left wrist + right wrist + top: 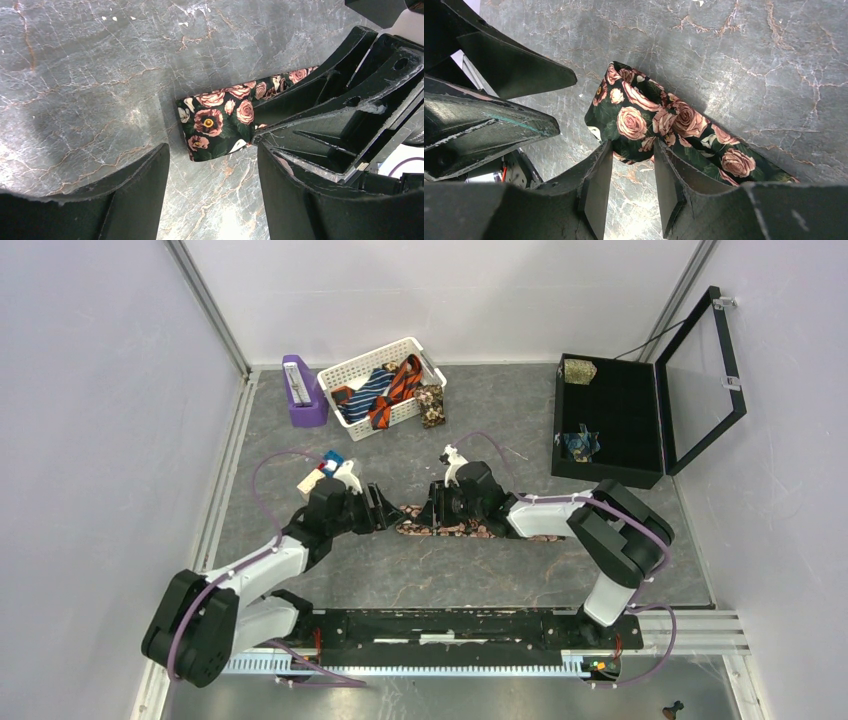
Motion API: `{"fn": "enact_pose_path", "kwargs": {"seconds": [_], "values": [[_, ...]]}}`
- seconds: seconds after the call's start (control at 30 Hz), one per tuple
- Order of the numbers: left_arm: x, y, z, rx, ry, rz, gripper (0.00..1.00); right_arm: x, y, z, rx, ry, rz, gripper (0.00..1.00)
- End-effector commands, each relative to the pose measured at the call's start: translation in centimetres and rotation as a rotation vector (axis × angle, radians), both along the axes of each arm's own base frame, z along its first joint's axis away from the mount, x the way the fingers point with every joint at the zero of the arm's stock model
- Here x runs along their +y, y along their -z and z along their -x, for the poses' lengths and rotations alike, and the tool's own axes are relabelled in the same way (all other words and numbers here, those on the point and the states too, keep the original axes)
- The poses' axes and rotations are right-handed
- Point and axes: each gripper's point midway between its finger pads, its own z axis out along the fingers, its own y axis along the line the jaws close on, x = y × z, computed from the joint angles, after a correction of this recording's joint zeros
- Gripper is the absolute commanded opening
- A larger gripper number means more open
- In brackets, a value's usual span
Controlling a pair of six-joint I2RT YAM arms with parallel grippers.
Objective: Roll the ties
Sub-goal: Roll the tie at the center of the board.
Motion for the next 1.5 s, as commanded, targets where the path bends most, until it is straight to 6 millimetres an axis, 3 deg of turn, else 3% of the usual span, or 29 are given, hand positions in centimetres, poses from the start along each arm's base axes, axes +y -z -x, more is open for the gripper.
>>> {"fn": "enact_pose_path", "kwargs": {"seconds": [0.0, 0.47, 0.73, 1.0, 1.47], "values": [[-0.8, -0.5, -0.2, -0.003, 0.003, 0.081, 0.71, 1.1, -1.3, -0.9, -0.042, 0.005, -0.036, 0.43], [-1.5, 0.4, -0.7, 0.000, 0.014, 0.145, 0.69, 1.3, -1.6, 0.0, -0.040, -0.016, -0.047, 0.42], [-1.3, 0.4, -0.6, -0.004, 0.012, 0.134, 0.68, 1.1, -3.5, -1.1, -0.080, 0.030, -0.040, 0.52], [-0.8, 0.7, -0.3, -0.002, 0.000, 0.118, 0.67, 1.3, -2.9, -2.1, -0.057, 0.088, -0.041, 0.57], [-0.5, 1.4, -0.4, 0.004, -0.010, 0.107, 0.66, 1.3, -0.8, -1.5, -0.018, 0.088, -0.041, 0.42]]}}
